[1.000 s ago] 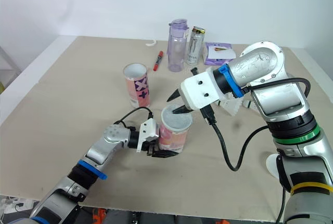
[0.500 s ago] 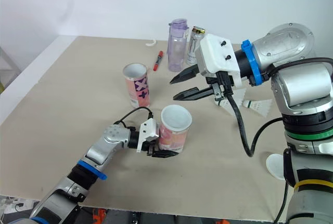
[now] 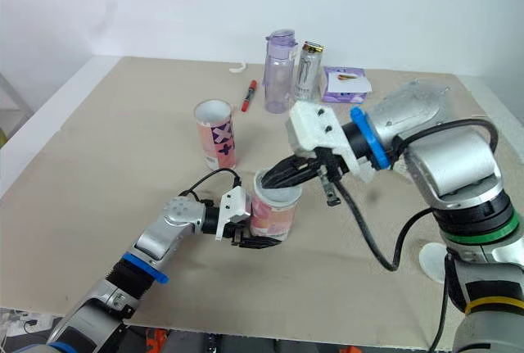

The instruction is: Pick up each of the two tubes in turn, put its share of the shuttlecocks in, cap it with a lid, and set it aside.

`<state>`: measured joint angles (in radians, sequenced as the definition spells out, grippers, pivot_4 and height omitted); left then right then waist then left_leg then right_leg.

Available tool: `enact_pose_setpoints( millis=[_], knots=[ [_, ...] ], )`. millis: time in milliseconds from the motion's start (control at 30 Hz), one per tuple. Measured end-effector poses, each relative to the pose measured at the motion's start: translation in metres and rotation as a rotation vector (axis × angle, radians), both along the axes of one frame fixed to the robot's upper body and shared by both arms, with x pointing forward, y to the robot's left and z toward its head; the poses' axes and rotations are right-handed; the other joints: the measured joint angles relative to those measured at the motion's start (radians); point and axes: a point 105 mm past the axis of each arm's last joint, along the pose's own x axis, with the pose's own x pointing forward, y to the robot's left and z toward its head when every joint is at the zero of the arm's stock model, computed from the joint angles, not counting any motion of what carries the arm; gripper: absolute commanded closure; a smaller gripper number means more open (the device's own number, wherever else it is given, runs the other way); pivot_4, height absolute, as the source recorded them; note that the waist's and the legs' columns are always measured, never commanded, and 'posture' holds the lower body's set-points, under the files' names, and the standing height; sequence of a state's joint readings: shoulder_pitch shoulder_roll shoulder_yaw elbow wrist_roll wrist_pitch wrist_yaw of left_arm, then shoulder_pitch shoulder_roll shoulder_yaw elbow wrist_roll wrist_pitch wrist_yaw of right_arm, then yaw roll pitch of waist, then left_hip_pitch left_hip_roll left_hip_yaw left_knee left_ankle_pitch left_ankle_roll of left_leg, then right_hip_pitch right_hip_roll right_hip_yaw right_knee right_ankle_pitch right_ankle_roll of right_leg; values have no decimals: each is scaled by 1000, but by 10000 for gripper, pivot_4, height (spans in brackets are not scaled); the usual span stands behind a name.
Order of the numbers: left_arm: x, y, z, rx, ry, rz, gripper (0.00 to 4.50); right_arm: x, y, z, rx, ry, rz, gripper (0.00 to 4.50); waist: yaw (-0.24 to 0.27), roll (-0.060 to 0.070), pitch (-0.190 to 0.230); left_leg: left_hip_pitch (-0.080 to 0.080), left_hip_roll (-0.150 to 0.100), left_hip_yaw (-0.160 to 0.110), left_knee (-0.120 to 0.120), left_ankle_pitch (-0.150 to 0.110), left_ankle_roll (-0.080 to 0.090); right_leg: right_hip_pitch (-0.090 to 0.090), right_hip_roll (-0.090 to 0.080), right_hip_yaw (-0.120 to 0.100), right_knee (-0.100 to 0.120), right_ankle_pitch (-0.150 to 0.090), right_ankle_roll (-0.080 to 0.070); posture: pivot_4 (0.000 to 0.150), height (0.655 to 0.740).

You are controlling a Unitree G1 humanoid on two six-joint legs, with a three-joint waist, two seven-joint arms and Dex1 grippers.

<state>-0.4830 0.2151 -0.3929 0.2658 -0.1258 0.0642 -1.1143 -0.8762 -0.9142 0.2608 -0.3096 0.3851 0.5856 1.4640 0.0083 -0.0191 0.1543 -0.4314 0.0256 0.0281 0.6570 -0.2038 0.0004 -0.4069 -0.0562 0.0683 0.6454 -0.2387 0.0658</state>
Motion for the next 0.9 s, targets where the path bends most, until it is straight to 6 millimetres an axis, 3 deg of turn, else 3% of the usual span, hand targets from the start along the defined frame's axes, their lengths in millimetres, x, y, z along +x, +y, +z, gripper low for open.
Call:
enact_pose_setpoints(
  millis=[400, 900],
  knots=[
    [1, 0, 0, -2, 0, 10, 14852, 7, -3, -6, -32, -50, -8, 44760, 0, 0, 0, 3, 0, 0, 0, 0, 0, 0, 0, 0, 0, -1, 1, 1500, 7400],
    [1, 0, -1, -4, 1, 19, 14852, 14, -7, -8, 8, 35, -96, 44760, -1, -4, -5, 6, 3, -1, -1, 0, 0, 1, -1, 0, 0, -1, 1, 1500, 7400]
  ],
)
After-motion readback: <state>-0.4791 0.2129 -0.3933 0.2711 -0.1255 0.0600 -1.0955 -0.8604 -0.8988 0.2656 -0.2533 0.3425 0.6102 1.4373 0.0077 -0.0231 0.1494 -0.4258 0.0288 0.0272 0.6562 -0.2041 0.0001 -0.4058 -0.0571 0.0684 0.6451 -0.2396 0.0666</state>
